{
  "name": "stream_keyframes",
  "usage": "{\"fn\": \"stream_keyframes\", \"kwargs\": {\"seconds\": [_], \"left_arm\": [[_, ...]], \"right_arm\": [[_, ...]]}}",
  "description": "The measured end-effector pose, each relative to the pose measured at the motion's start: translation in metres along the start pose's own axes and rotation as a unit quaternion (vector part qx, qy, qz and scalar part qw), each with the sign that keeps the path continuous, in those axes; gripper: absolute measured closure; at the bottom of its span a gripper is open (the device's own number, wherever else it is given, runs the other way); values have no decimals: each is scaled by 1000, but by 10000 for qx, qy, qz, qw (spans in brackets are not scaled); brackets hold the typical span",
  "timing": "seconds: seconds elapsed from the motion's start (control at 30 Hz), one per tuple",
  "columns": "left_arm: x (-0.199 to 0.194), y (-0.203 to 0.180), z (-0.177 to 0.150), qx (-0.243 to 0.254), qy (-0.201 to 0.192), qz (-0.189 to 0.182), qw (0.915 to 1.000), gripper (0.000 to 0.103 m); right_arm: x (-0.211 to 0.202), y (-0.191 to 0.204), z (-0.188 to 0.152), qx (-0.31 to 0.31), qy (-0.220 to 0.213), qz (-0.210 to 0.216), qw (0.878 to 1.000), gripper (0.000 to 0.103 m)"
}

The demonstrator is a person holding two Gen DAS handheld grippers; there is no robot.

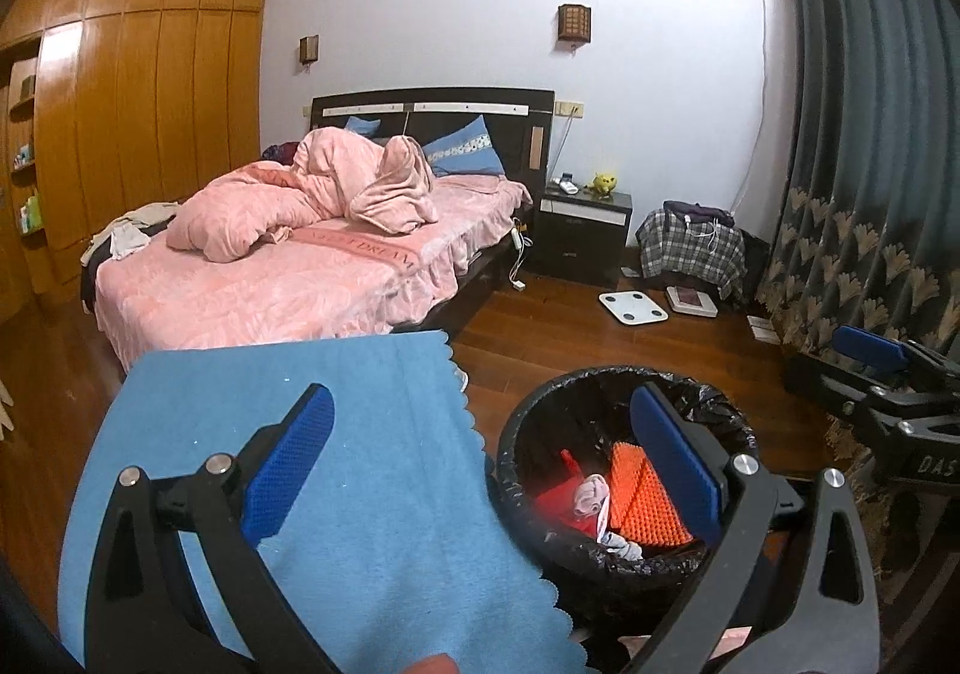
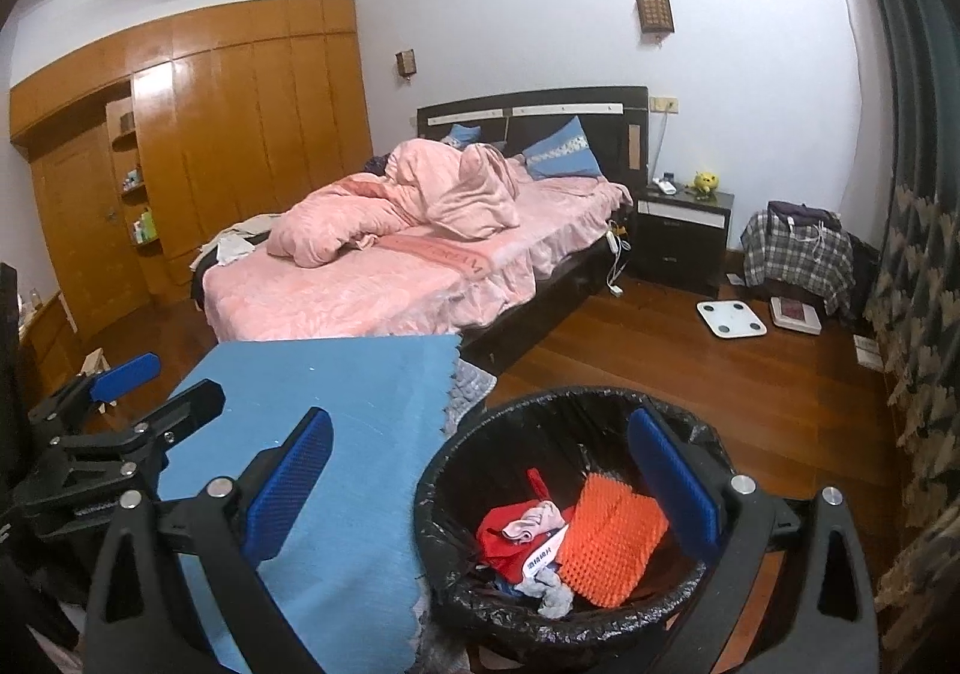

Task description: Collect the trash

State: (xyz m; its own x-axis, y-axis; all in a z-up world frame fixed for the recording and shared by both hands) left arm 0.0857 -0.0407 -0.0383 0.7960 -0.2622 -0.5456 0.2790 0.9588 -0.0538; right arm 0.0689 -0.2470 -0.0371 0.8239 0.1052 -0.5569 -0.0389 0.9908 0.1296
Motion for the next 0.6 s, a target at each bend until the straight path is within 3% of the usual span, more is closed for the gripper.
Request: {"fn": "stream_keyframes", "kwargs": {"seconds": [0.6], "left_arm": [[-19,3,0,13,-113,55,9999,6]], "right_arm": [[-5,9,-3,-73,-13,30,10000,6]]}}
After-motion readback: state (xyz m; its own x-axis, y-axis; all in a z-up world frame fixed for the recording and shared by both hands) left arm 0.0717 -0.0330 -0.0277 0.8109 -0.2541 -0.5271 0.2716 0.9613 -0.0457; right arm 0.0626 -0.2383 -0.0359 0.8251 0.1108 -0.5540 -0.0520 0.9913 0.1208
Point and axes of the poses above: each gripper's, at about its wrist camera, not at the fingertips, and x roughly the way its jaws point, y to its left, z to its top, the point moved 9 cm from there along x, roughly the way its jaws point, and after that the axes turned 7 degrees about y, right-handed, at the moved point
